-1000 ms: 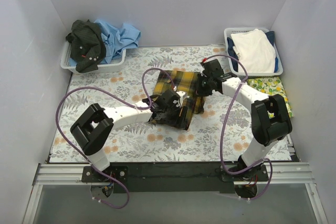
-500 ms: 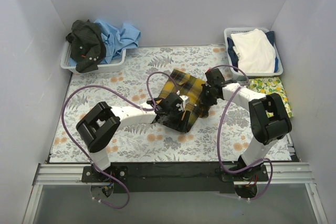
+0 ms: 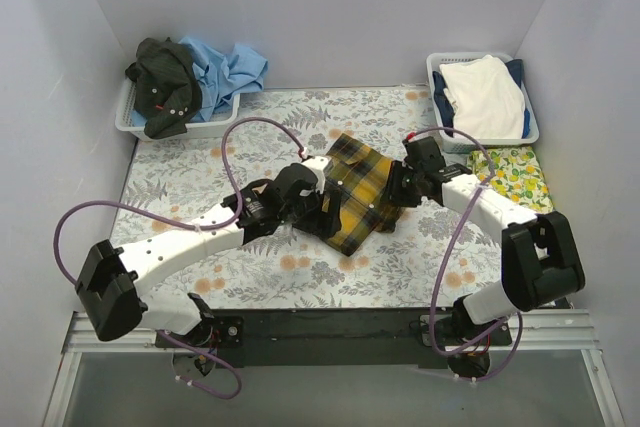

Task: Fold and stack the long sleeve shirts
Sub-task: Fold the shirt

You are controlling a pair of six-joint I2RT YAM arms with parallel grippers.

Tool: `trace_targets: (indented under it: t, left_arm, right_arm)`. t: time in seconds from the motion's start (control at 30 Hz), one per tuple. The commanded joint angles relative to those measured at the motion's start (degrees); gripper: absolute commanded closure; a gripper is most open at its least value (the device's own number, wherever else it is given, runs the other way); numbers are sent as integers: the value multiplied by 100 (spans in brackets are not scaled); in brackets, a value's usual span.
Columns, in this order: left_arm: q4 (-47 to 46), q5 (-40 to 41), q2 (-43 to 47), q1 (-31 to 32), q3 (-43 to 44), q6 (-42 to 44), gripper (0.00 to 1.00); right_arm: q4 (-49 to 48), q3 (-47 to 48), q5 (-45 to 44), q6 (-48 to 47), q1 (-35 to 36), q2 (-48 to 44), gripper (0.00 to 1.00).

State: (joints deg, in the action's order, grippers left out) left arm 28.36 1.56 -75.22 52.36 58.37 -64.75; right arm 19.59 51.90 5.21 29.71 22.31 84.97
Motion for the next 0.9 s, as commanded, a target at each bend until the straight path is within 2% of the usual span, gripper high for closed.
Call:
trace_targets:
  t: [0.0,0.07,0.23,0.33,0.53,0.7,0.87]
  left_arm:
    - [-163,336,-229,20,297,121,26]
    - [-252,449,-729,29,586,51,26]
    - [-454,512,-1792,29,1123,-81,26]
    - [-419,451,-1987,20,1335,-117,26]
    - [-410,520,-1663,3,967,-64,26]
    - [-542,1372,-1092,11,308,760,21]
    - [-463,1803,-696,3,17,649,17]
  right_arm:
    - [141,549,-485,-325,-16,-262,57]
    - [132,847,-679,-579,-129,18,57]
    - [27,1786,-671,-1248,-262,1247,69]
    - [27,2104,-714,-1442,-314,1793,73]
    - [80,2079,-715,-1310,-358,2068,75]
    - [71,1859,-583,-1301,-376,2146,75]
    - [449,1807,-65,-1109,-385,2507,78]
